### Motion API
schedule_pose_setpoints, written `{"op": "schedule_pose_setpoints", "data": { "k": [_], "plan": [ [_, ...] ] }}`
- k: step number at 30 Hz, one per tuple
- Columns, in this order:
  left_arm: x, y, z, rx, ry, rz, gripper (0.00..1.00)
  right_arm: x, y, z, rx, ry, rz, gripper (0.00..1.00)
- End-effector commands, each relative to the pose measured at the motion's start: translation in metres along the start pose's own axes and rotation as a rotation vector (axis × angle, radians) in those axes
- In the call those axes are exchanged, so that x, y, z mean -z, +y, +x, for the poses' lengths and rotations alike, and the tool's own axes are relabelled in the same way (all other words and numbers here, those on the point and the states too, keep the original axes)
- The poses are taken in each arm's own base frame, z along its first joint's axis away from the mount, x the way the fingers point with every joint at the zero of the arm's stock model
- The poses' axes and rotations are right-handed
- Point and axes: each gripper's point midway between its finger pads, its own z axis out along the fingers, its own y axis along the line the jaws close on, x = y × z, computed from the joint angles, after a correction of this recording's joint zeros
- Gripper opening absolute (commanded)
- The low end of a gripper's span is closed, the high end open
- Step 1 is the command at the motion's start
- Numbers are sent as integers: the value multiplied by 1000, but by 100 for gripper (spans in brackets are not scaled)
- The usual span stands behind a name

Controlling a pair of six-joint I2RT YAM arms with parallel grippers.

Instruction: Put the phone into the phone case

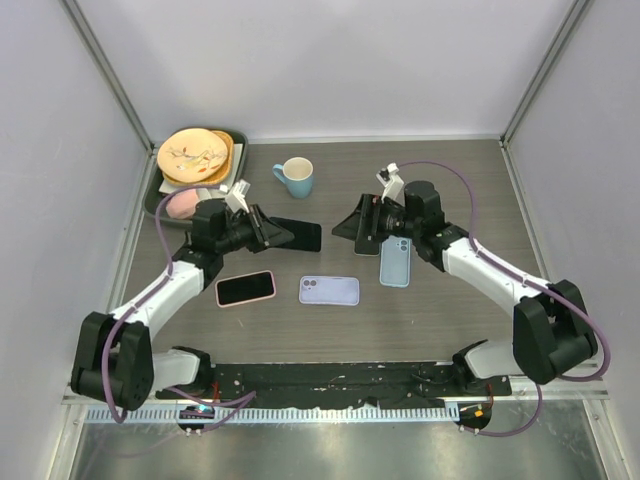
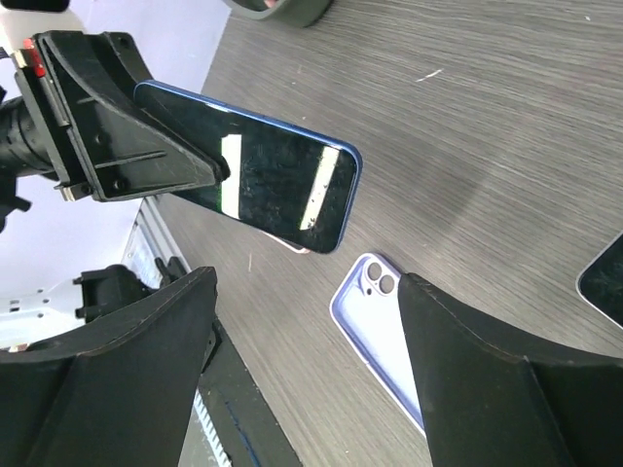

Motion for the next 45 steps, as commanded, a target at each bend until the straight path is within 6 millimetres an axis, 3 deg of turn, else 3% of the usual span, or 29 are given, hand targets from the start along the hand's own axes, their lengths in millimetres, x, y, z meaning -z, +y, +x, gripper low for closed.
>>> {"op": "schedule_pose_setpoints", "data": {
  "k": [1, 6, 15, 19, 27, 35, 38, 39, 40, 42, 45],
  "plan": [
    [20, -59, -17, -86, -64, 236, 0, 16, 39, -21, 77, -50, -113, 82],
    [35, -89, -18, -107, -101, 378, 0, 22, 50, -22, 105, -54, -153, 84],
    [46, -110, -11, -95, -84, 536, 0, 24, 71, -13, 75, -44, -314, 83],
    [49, -115, -11, -91, -80, 567, 0, 23, 74, -11, 60, -31, -339, 79],
    [49, -116, -9, -80, -64, 586, 0, 22, 89, -8, 31, -25, -427, 55],
    [49, -115, -7, -76, -62, 588, 0, 18, 103, -4, 4, -20, -489, 42],
    [49, -115, -5, -76, -59, 589, 0, 18, 109, -3, -2, -16, -519, 20],
    [49, -115, -5, -76, -57, 589, 0, 17, 110, -2, -2, -13, -523, 8],
    [48, -114, -4, -74, -54, 587, 0, 16, 109, -1, -4, -11, -523, 4],
    [48, -113, -4, -74, -52, 586, 5, 15, 109, 1, -5, -5, -524, 1],
    [46, -109, -3, -75, -58, 567, 21, 14, 107, 2, -11, -1, -520, 1]
  ]
}}
